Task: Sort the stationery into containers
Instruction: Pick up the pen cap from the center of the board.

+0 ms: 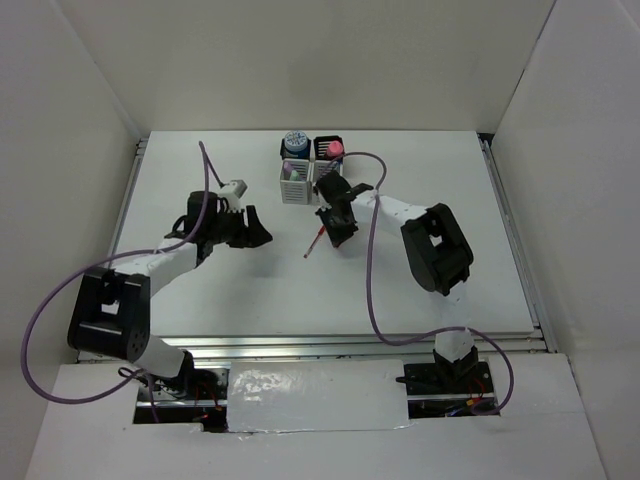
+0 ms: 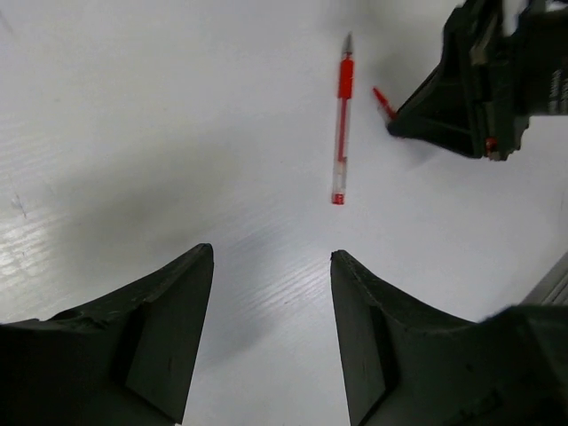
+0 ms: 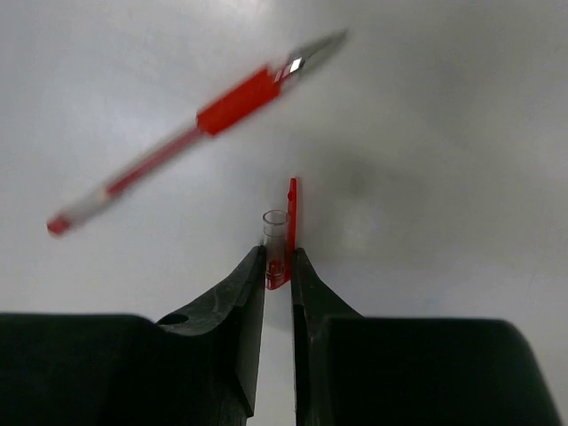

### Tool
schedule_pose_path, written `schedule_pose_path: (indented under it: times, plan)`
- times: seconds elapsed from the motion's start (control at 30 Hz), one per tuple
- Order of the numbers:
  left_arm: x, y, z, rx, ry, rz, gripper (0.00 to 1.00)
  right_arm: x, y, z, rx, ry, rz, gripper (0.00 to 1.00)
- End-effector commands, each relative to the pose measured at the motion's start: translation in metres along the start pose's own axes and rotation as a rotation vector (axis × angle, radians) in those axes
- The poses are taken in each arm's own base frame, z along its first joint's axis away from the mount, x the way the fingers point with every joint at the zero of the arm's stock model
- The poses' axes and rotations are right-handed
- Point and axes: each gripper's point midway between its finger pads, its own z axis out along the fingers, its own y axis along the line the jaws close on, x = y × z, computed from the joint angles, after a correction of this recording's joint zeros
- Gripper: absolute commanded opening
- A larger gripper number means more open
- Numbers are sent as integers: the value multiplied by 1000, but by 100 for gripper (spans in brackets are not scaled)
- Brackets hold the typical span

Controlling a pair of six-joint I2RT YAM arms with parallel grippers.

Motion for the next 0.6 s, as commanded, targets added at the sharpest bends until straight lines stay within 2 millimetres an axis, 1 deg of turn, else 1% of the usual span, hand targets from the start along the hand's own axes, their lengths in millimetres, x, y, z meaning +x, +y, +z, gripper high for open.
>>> schedule_pose_path:
  times: [0.0,0.03,0.07,0.1,0.13,0.17,0.2,0.23,0.27,0.3,0.33,0.37,0.4,0.43,0.47,0.5,0.53,0.57]
  plan:
    - [-51,-38,-24,148,-141,147,68,10,10,-39,-119,-14,-71,0]
    - [-53,-44,-29,173,-153,164,67,6,12,-49,-141,-40,-122,0]
    - [-55,-54,-35,236,-159,197,67,0,21,-73,-199,-94,-150,0]
    - [-59,-64,-44,276,-183,233,67,-1,25,-86,-236,-112,-177,0]
    - [-58,-70,-49,312,-186,278,66,-7,29,-110,-267,-164,-236,0]
    - [-54,-86,-59,406,-175,324,64,-7,32,-122,-293,-175,-258,0]
    - [-49,-91,-64,446,-160,357,64,1,37,-135,-344,-163,-273,0]
    - [-42,-93,-68,474,-129,400,63,4,40,-151,-373,-186,-312,0]
    - [-37,-101,-77,519,-120,428,62,13,42,-160,-405,-174,-321,0]
    - [-31,-104,-81,536,-112,449,61,18,47,-171,-461,-185,-329,0]
    - [-25,-105,-86,549,-114,515,60,22,49,-188,-487,-214,-341,0]
    - [-25,-113,-98,561,-147,574,60,37,50,-190,-517,-186,-363,0]
    - [-15,-114,-102,572,-148,628,60,48,56,-204,-570,-203,-381,0]
    - [-13,-122,-114,572,-184,696,59,58,57,-210,-599,-194,-407,0]
    - [-15,-127,-120,567,-210,747,59,64,60,-216,-630,-195,-426,0]
    - [-12,-128,-123,560,-229,812,59,70,66,-231,-691,-221,-440,0]
    - [-11,-137,-134,559,-257,865,59,78,69,-239,-723,-210,-448,0]
    - [-13,-139,-138,540,-274,901,59,81,72,-245,-749,-221,-479,0]
